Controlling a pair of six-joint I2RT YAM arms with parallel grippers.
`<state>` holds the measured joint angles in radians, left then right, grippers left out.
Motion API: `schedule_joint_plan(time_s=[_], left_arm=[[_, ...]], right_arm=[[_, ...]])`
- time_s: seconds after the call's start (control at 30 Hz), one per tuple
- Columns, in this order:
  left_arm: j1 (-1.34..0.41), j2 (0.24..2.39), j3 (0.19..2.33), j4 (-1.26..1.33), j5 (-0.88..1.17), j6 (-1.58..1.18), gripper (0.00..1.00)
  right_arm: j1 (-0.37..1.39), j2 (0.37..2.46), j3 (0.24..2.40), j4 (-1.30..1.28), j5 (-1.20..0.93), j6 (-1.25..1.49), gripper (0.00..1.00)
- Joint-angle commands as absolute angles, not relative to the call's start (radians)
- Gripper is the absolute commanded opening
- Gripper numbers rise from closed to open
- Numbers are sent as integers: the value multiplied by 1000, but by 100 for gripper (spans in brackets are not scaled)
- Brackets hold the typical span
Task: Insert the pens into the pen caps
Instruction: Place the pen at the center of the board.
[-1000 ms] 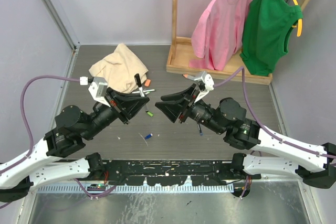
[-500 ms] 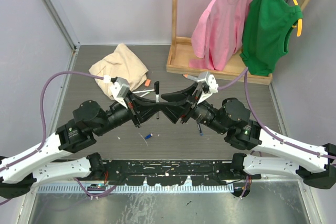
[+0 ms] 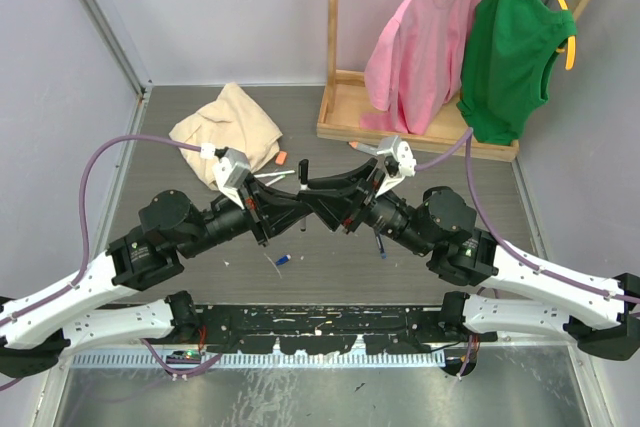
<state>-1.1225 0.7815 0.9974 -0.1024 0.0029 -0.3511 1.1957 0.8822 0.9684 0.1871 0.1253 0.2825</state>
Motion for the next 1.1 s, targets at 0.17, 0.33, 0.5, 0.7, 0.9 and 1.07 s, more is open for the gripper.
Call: schedule_joint_plan(time_s=[0.17, 0.33, 0.5, 0.7, 0.9, 1.07], left_arm=[[-1117, 776, 1037, -30, 38, -345, 0], [-1117, 773, 1032, -29, 24, -346, 0], [-1117, 760, 1019, -28, -2, -353, 12], [-1117, 746, 1010, -64, -75, -358, 49], [-1117, 742, 1030, -218, -230, -359, 58], [-1117, 755, 1037, -364, -353, -376, 64]], right_arm=[[1198, 895, 991, 218, 147, 280, 34], [1198, 905, 994, 210, 134, 287, 30], [1198, 899, 984, 196, 153, 294, 8], [1197, 917, 1016, 80, 318, 297, 2], [1143, 970, 1049, -113, 445, 327, 0], [1014, 1007, 1033, -256, 390, 414, 0]])
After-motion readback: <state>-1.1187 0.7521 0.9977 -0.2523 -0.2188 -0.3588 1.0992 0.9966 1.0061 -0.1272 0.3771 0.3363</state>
